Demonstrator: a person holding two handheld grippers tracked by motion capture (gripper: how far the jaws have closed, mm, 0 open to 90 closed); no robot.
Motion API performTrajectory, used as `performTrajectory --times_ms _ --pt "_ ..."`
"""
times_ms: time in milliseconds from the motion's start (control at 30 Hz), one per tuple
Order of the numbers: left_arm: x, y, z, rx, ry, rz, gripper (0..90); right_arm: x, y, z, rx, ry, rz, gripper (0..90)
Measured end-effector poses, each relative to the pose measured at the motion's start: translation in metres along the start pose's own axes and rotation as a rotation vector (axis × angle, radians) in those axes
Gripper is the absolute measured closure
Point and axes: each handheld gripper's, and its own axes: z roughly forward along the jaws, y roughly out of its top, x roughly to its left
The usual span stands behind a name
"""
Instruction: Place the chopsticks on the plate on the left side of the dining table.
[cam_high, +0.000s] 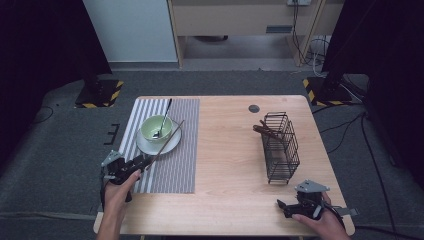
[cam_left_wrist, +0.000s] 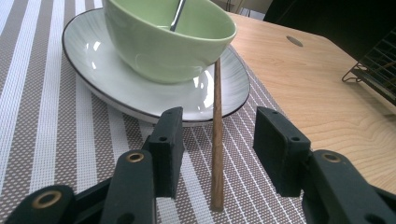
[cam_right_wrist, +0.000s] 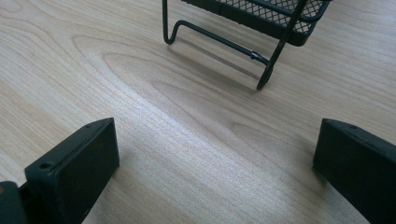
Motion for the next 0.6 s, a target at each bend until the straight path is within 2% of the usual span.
performTrajectory --times_ms 200,367,600 --pt "-0.009 0.005 0.0 -0.005 -0.001 0.026 49.8 0.0 0.0 0.0 0.0 0.0 -0.001 0.4" --pt "-0.018 0.01 0.0 -0.032 -0.019 0.034 47.5 0.0 0.0 0.0 0.0 0.0 0.001 0.3" --pt "-0.036 0.016 0.007 -0.014 -0.051 0.077 46.4 0.0 0.0 0.0 -0.001 0.0 -0.001 0.3"
